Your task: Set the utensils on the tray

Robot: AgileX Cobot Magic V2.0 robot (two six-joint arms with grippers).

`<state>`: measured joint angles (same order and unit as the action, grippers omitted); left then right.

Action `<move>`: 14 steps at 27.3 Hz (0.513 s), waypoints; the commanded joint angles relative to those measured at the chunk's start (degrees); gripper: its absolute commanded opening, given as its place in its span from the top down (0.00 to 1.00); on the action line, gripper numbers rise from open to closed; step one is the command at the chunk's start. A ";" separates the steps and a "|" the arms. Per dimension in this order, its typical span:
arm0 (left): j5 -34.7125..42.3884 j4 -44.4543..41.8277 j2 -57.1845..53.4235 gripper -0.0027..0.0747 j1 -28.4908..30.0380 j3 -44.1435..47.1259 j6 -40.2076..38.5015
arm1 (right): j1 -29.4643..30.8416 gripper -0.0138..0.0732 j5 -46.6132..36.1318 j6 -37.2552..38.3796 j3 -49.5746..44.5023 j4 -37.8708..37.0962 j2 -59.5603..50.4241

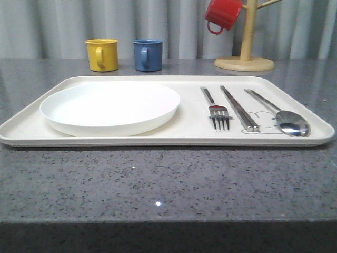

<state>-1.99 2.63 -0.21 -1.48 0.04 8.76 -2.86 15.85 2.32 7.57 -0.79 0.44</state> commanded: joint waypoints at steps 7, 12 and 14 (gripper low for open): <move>4.72 0.53 -1.40 0.99 -0.13 0.23 -0.18 | 0.59 0.92 -17.92 -0.31 -8.46 -0.26 -2.09; 4.72 0.53 -1.40 0.99 -0.13 0.23 -0.18 | 0.61 0.92 -18.30 -0.31 -8.40 -0.26 -2.09; 4.72 0.53 -1.31 0.99 -0.13 0.23 -0.18 | 0.61 0.92 -18.38 -0.31 -8.40 -0.26 -2.09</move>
<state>-1.99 2.63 -0.21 -1.48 0.04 8.76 -2.62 3.33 2.32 -1.58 -0.79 -0.55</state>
